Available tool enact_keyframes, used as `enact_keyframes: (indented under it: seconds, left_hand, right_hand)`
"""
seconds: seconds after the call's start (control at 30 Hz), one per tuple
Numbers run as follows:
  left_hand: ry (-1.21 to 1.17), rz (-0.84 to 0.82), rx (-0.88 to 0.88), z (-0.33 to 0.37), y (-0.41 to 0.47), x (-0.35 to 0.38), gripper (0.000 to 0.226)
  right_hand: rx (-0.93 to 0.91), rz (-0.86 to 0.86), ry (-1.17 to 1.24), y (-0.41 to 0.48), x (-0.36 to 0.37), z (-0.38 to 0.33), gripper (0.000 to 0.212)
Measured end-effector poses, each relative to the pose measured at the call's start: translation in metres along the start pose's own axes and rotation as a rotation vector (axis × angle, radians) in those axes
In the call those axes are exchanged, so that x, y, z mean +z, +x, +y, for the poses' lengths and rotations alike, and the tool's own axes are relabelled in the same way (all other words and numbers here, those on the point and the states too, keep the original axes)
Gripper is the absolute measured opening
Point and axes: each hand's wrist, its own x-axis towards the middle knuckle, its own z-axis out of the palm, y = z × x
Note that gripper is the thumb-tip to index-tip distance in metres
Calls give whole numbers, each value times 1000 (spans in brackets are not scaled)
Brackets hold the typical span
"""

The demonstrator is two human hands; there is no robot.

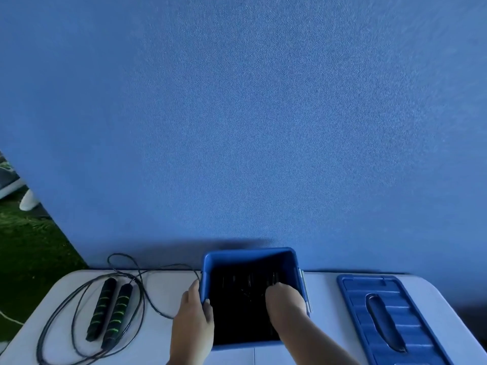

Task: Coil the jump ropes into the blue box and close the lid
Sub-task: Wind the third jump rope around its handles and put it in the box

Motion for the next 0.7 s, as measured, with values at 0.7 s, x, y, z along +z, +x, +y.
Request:
enact_keyframes:
  seconds: [0.7]
  left_hand:
    - [117, -34, 30, 8, 23, 2, 50]
  right_hand:
    - [-284, 400, 363, -59, 30, 75, 88]
